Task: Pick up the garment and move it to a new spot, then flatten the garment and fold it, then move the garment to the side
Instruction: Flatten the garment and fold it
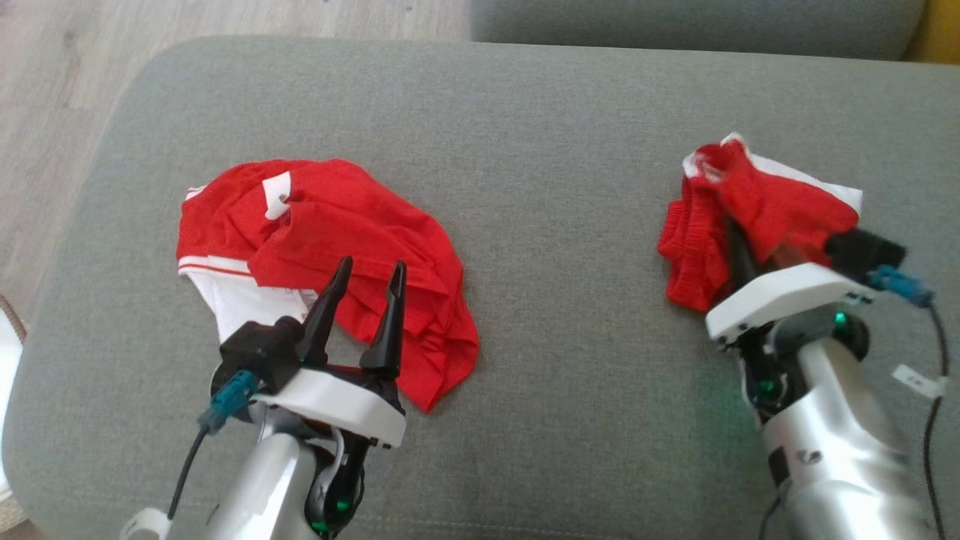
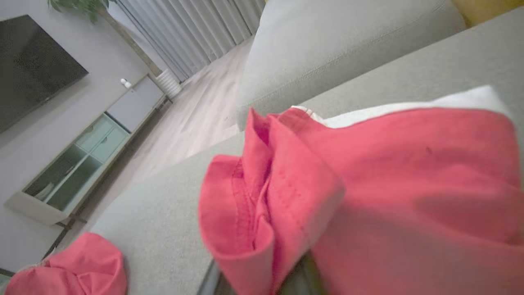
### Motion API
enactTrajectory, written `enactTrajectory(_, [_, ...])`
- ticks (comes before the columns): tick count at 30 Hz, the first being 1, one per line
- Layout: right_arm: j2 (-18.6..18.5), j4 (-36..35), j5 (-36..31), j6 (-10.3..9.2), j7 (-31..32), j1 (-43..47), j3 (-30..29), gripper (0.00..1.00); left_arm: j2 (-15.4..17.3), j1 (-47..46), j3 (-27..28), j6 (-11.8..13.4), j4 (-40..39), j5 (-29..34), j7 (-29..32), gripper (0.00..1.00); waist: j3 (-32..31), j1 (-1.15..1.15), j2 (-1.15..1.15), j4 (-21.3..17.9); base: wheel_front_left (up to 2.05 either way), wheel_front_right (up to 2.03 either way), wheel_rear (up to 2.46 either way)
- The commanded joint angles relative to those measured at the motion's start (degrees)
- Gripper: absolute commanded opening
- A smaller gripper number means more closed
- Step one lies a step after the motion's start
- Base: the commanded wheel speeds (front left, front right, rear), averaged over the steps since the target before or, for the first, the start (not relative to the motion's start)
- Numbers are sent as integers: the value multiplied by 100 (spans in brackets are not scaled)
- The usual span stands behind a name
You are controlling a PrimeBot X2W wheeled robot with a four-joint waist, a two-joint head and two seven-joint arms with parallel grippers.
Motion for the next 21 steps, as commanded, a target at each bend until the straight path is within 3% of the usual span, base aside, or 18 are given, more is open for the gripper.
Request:
enactTrajectory(1, [9,-72,41,-4,-81,-221,230,0,35,-97,163,41,-196,-38,-51,100,6,0,0,12,0,0,0])
enactTrajectory(3, [9,107,16,-4,-66,-250,415,6,35,-95,169,47,-198,-42,-51,100,13,0,0,18,0,0,0])
enactTrajectory(5, [9,185,78,-4,-127,-284,605,100,35,-91,174,50,-197,-42,-51,100,19,0,0,15,0,0,0])
enactTrajectory(12, [9,371,246,-4,-289,-348,1404,100,35,-104,174,56,-198,-55,-51,100,12,0,0,-25,0,0,0])
enactTrajectory(21, [9,722,543,-4,-16,-413,2059,100,35,-64,225,67,-184,-47,-51,100,-93,0,0,-164,0,0,0])
